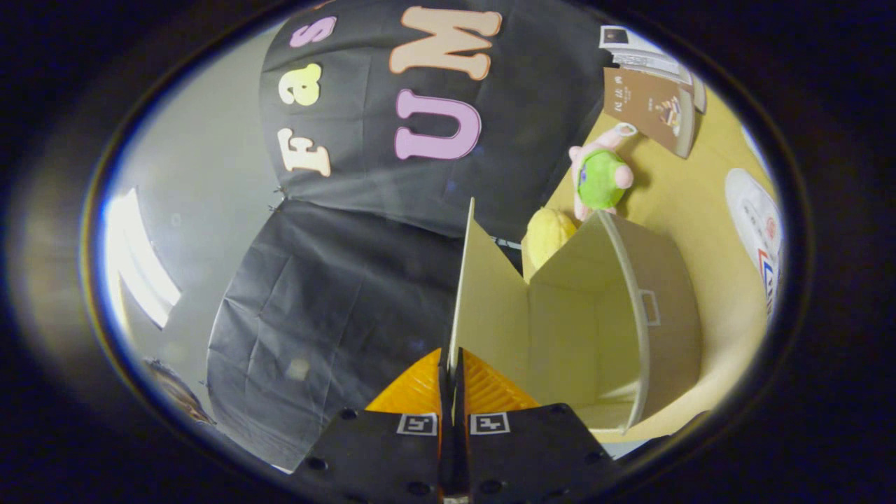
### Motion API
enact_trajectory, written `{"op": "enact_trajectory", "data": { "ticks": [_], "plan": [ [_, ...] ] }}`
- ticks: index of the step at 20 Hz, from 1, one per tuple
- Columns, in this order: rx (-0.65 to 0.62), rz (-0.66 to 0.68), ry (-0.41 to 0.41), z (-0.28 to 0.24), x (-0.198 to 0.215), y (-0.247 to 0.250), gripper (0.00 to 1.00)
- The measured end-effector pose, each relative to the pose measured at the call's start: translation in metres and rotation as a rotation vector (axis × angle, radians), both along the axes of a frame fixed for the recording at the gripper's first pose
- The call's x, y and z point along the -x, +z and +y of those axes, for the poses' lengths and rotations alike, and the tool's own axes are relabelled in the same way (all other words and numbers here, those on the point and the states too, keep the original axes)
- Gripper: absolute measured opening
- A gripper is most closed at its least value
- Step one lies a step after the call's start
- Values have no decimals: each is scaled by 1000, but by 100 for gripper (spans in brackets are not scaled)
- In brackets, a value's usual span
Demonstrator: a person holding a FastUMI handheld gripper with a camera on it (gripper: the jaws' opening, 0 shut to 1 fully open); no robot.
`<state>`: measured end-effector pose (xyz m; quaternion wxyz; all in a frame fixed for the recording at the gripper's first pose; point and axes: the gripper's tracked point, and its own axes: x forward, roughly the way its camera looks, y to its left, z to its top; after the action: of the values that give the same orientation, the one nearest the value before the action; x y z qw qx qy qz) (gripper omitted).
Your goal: Open the storage box then place both shoes into the box .Put the left shoe in first, then the right shoe, with the right side of both shoes facing outward in a uniform manner.
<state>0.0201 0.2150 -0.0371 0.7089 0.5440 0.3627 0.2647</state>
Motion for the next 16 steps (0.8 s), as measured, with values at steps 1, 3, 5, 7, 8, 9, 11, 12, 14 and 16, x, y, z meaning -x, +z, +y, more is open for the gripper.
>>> {"op": "enact_trajectory", "data": {
  "ticks": [1, 3, 5, 7, 8, 9, 11, 12, 14, 16],
  "plan": [
    [2, -14, 20, 10, 0, 5, 3],
    [19, -42, 56, 30, -3, 15, 3],
    [32, -68, 84, 49, -3, 20, 3],
    [36, -80, 117, 69, -1, 24, 3],
    [32, -81, 132, 78, -2, 24, 3],
    [33, -81, 147, 89, -1, 25, 4],
    [32, -81, 175, 113, -1, 26, 4],
    [33, -81, 188, 124, -2, 25, 4],
    [41, -88, 221, 145, -3, 22, 4],
    [53, -90, 253, 164, 2, 19, 4]
  ]
}}
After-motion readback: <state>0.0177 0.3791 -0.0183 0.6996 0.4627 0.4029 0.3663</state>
